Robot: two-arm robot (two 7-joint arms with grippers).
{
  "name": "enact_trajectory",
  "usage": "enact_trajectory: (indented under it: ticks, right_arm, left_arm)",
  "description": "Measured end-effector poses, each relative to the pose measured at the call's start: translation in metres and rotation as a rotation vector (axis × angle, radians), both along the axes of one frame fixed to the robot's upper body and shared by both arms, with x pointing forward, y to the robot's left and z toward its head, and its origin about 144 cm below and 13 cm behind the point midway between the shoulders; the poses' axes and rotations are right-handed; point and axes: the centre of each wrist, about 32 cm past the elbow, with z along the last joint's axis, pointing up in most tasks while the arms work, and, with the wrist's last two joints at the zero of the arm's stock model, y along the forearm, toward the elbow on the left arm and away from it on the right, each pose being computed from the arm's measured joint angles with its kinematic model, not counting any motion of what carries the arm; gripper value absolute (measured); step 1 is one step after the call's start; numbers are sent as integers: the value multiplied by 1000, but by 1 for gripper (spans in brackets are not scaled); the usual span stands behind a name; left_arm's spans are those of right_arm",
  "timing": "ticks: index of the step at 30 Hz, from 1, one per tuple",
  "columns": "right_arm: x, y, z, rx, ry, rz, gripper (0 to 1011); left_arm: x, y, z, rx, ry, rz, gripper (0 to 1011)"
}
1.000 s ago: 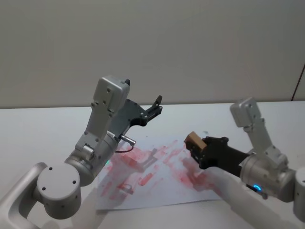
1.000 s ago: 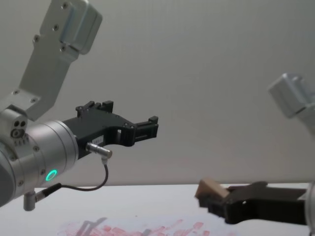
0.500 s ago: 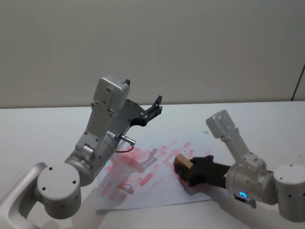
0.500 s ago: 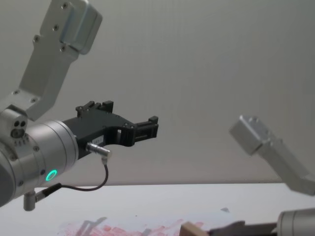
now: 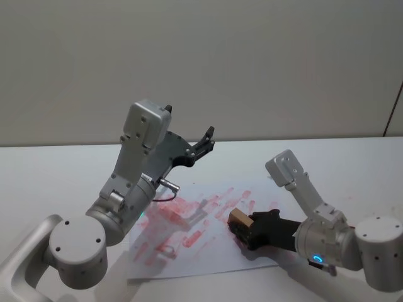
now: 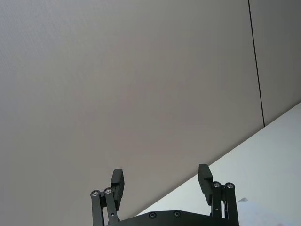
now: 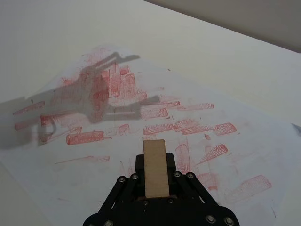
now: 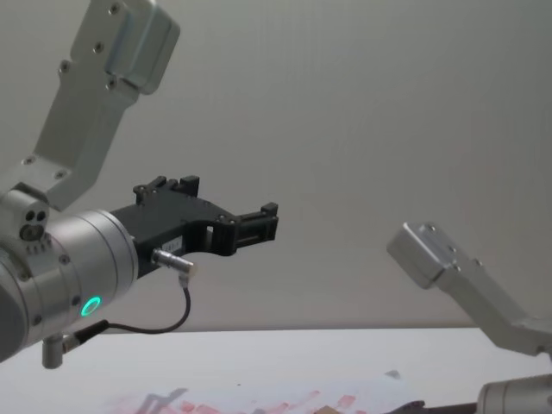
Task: Use the one hand to pick up the stamp and affix it onto the A4 paper.
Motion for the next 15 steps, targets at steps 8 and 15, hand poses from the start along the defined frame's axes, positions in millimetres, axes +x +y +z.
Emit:
enact_trajectory:
  ticks: [8, 15]
  right_arm:
    - [-3, 1, -1, -1, -40, -5, 218]
    - [-5, -2, 8, 25, -120, -33, 218]
  left_arm:
    - [0, 0, 0, 0, 0, 0, 1001]
    - [0, 0, 0, 0, 0, 0, 1001]
